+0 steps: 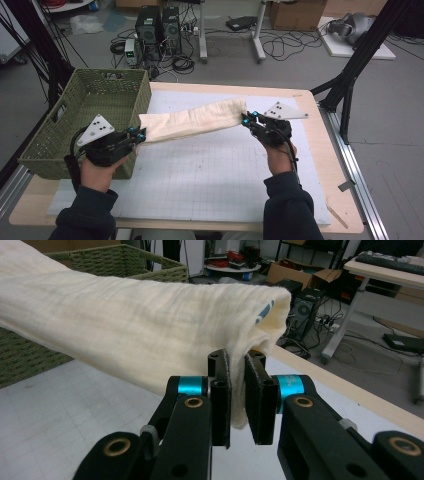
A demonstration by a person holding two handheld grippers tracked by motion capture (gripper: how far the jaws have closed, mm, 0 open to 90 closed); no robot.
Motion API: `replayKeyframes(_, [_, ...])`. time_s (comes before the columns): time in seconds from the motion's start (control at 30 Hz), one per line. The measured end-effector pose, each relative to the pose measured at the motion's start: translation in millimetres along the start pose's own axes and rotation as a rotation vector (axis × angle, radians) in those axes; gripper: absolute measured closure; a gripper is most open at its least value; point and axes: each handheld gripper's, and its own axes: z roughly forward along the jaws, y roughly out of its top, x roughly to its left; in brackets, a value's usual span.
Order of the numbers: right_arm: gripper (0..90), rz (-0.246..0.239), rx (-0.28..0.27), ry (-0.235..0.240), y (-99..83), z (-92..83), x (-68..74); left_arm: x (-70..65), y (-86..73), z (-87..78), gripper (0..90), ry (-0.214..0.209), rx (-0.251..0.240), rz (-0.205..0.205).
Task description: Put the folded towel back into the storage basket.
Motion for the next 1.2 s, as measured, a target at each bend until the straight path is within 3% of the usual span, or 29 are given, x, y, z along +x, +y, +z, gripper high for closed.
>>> replayKeyframes(0.17, [82.7, -0.001, -0.003, 0.007, 14.0, 17.9, 1.6, 5.1, 2.5, -9.5, 83.5, 0.022, -0.014, -0.001])
replayKeyframes(0.6, [82.6, -0.063, 0.005, 0.024, 46.0, 64.5, 18.6, 21.1, 0.5, -40.5, 83.5, 0.092, -0.035, -0.01])
replayKeyframes(1.2, [82.6, -0.1, -0.031, 0.087, 86.7, 128.7, 57.9, 41.8, -9.5, -84.5, 83.5, 0.176, -0.056, -0.033])
